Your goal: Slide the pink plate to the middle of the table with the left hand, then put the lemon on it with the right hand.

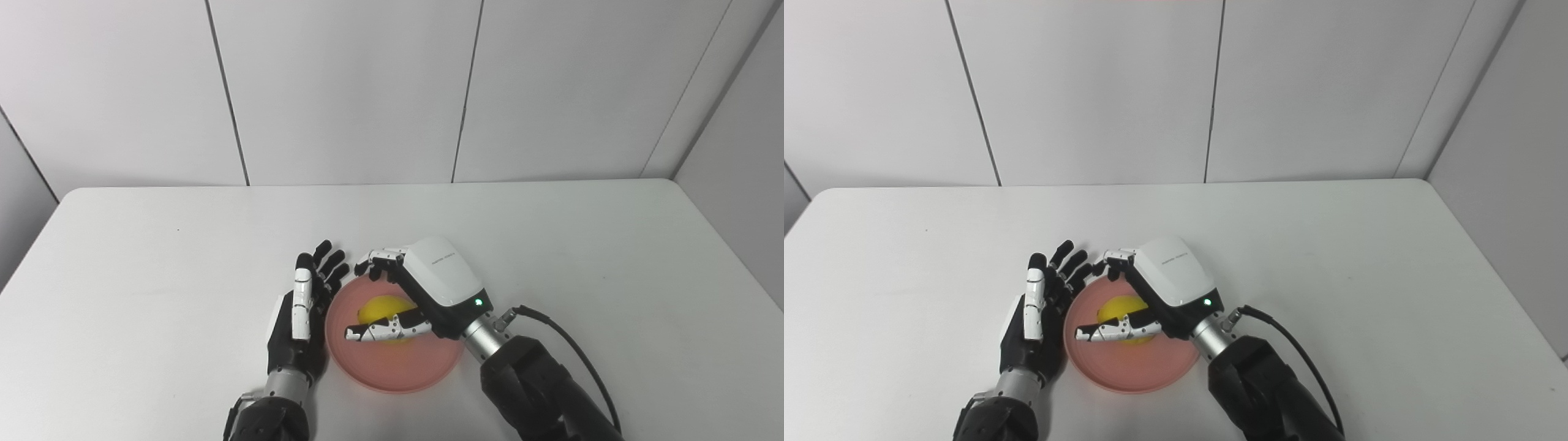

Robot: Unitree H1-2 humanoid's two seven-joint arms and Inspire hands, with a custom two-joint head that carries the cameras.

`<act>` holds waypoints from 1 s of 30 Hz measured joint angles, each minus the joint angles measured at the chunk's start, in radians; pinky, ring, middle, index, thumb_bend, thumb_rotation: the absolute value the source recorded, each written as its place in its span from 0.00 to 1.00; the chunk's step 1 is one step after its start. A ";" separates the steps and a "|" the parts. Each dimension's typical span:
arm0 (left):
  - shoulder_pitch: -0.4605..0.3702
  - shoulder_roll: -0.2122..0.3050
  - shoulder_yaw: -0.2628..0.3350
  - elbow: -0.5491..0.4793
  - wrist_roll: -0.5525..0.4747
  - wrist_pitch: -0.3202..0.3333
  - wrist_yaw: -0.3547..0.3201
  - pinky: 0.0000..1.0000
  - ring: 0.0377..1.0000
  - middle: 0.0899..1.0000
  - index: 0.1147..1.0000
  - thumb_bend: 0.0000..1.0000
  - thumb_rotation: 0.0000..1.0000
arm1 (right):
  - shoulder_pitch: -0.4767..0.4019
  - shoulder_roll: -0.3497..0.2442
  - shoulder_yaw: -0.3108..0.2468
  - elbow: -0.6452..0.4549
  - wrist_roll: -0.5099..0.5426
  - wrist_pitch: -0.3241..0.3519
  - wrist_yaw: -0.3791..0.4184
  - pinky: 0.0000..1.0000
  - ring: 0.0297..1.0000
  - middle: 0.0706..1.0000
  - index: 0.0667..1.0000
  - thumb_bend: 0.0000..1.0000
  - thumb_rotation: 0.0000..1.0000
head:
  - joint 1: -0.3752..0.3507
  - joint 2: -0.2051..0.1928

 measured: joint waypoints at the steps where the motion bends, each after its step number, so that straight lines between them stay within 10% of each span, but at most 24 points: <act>1: 0.000 0.000 0.000 0.000 0.000 0.000 0.000 1.00 0.88 0.90 0.90 0.71 1.00 | 0.006 0.005 -0.011 0.003 0.021 -0.008 -0.016 0.50 0.58 0.61 0.60 0.71 0.91 | 0.000 0.000; 9: 0.000 0.000 0.006 0.004 0.002 -0.005 0.011 0.93 0.89 0.90 0.91 0.71 1.00 | 0.067 0.107 -0.156 0.109 0.265 -0.073 -0.166 0.67 0.74 0.76 0.73 0.71 1.00 | 0.002 0.000; 30: -0.072 0.057 0.063 0.155 0.139 -0.237 0.059 0.94 0.88 0.90 0.92 0.78 1.00 | 0.113 0.218 -0.355 0.138 0.718 -0.053 -0.153 0.88 0.92 0.93 0.91 0.70 1.00 | 0.011 0.005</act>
